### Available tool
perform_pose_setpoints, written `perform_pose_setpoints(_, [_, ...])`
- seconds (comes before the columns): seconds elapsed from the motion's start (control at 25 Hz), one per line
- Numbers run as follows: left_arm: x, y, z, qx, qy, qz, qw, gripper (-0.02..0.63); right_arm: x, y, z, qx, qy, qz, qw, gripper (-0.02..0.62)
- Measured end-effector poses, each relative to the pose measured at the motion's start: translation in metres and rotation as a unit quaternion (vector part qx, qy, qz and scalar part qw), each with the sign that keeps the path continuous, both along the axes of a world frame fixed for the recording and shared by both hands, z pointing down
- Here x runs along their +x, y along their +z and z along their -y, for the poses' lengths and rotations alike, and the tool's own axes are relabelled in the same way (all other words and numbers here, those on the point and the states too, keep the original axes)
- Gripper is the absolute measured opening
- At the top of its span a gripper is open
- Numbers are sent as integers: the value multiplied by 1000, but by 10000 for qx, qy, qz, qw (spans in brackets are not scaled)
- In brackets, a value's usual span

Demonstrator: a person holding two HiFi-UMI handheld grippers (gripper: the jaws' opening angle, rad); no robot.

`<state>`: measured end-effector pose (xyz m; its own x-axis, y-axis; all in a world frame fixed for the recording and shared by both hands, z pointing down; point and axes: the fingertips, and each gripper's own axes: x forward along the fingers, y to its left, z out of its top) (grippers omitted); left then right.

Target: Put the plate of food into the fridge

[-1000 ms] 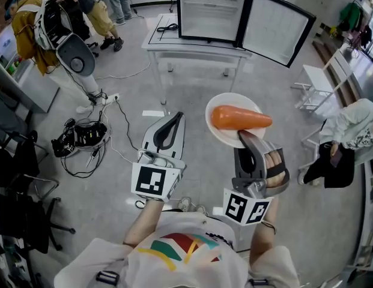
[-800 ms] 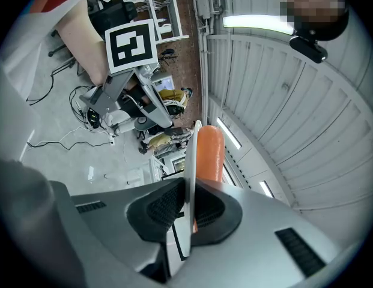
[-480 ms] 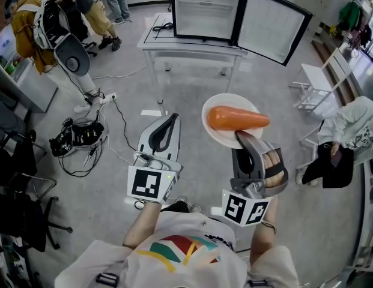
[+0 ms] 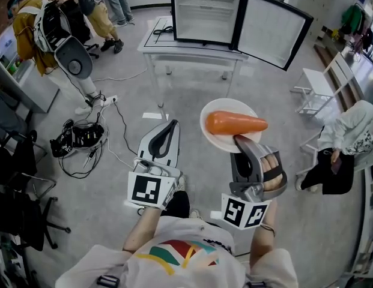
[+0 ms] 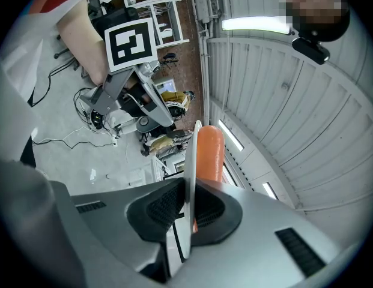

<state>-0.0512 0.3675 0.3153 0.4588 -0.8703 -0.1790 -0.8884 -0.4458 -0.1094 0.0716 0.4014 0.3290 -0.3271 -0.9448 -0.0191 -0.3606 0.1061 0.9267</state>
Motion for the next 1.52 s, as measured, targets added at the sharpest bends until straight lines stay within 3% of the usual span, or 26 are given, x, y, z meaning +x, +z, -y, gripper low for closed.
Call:
perform_pose_setpoints(0.28, [-10,7,42,11,-63,-79,9999,6,-6,9,44,-31,-16,-79,10000,23])
perform_pose_setpoints(1.16, [-65,-15,282,184,57,-113,9998,6,-55,-7,278,26,189,-216,9996,23])
perform_pose_setpoints(1.52, [-67,-12,349,147,276,-170,9994,6,-59,-3,344,-52,362,-262,9990,23])
